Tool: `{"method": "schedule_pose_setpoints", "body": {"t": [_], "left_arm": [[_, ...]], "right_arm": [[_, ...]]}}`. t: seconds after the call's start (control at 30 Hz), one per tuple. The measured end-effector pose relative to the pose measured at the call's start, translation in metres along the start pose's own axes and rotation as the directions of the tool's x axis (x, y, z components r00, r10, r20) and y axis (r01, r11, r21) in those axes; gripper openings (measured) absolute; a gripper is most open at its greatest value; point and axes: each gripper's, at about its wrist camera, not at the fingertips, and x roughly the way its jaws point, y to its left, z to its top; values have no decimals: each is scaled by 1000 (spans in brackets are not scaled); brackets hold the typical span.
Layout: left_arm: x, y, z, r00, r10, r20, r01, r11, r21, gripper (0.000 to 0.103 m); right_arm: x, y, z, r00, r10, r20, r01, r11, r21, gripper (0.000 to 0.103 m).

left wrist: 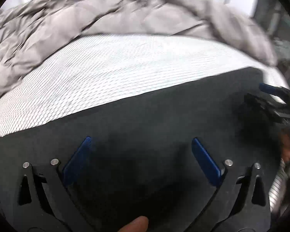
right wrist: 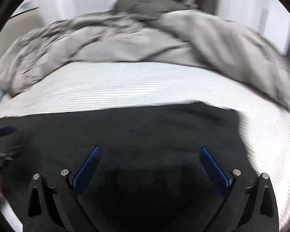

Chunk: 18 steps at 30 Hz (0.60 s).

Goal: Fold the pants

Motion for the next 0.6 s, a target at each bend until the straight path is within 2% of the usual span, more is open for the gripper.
{"method": "schedule_pose_setpoints", "body": {"t": [0.03,0.07,0.1,0.17,0.2,0.23,0.27,0.3,0.37,0.43,0.53,0.6], "left_arm": [[11,6,-2,1000,9,-27,-10,1000,-27,102],[22,12,-6,998,-13,-53,10,998,-62,103],[22,16,-9,999,-33,-33,30,996,-79,103],[19,20,-9,999,-49,-22,47,996,-80,103],[19,20,-9,998,-52,-22,50,996,-78,103],[19,21,-11,999,-51,-17,50,995,-81,103],[19,21,-12,999,-50,-12,49,996,-80,103],[18,20,-13,999,-47,-10,46,996,-77,103],[18,18,-13,999,-38,-12,37,997,-72,103],[17,16,-14,1000,-27,-11,26,997,-68,103],[12,16,-13,1000,-5,-15,4,997,-76,102],[-2,14,-15,1000,-12,-3,12,997,-82,102]], "right_arm": [[13,10,3,999,39,-20,-40,999,-7,103],[27,19,5,996,79,-50,-80,997,-14,103],[42,26,5,993,85,-82,-88,996,-33,103],[59,31,1,994,7,-110,-18,994,-104,103],[58,25,0,996,-20,-89,10,994,-108,103],[57,7,3,990,-117,-79,111,991,-78,103],[54,-10,4,975,-211,-74,209,977,-35,103],[48,-40,6,942,-328,-76,333,941,64,102],[42,-89,-1,911,-395,-121,413,876,249,102],[37,-102,-5,922,-372,-102,386,877,287,102],[17,-83,-4,917,-395,-52,397,895,200,102],[-5,-70,1,934,-358,-5,354,920,167,103]]}}
